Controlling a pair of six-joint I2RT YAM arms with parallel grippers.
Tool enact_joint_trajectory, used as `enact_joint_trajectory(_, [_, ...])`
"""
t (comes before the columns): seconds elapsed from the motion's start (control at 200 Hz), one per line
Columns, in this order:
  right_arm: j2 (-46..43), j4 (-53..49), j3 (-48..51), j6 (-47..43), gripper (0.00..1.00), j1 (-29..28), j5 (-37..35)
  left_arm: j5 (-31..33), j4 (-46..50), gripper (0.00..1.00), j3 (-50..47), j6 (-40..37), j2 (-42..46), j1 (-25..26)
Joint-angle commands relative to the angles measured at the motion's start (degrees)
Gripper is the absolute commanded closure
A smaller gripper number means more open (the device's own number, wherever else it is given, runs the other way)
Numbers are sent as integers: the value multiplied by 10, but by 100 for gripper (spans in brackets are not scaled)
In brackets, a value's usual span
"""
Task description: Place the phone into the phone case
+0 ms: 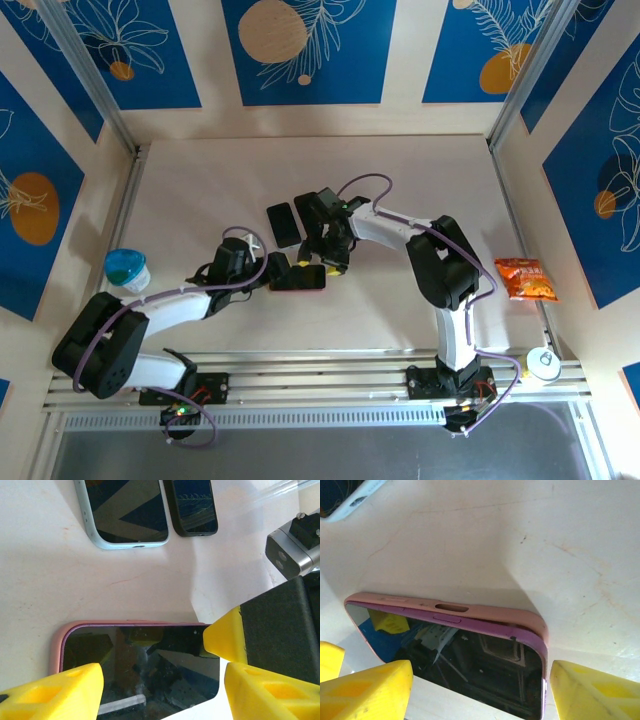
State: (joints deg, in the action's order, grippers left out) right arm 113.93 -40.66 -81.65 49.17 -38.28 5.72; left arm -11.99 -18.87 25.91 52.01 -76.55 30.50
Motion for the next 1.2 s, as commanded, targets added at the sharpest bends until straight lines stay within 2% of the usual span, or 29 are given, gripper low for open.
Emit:
enact_joint_trajectory(0.0, [-5,-32,-12,1,27,-3,-14,-15,-11,34,15,-9,-6,-3])
enact_joint_trajectory(0.175, [-60,-1,34,-5,28,-3,-27,-21,-11,34,22,-11,-17,-4])
enact_joint_trajectory(0.225, [-78,16,58,-7,31,-4,-31,-25,-12,34,27,-12,-23,-2])
enact_joint_trajectory(0.285, [-105,39,93,-9,45,-8,-41,-31,-17,34,30,-11,-31,-2])
enact_joint_trajectory(0.37, [-137,66,140,-4,80,-12,-59,-38,-20,34,37,-9,-41,-1])
enact_joint_trajectory(0.445, [-162,95,180,0,100,-17,-68,-40,-24,35,43,-8,-49,1])
enact_joint_trajectory(0.65, [-167,136,220,-3,100,-31,-66,-43,-36,34,57,-2,-80,8])
enact_joint_trajectory(1.195, [-107,149,206,-21,100,-44,-62,-39,-33,35,47,6,-99,10])
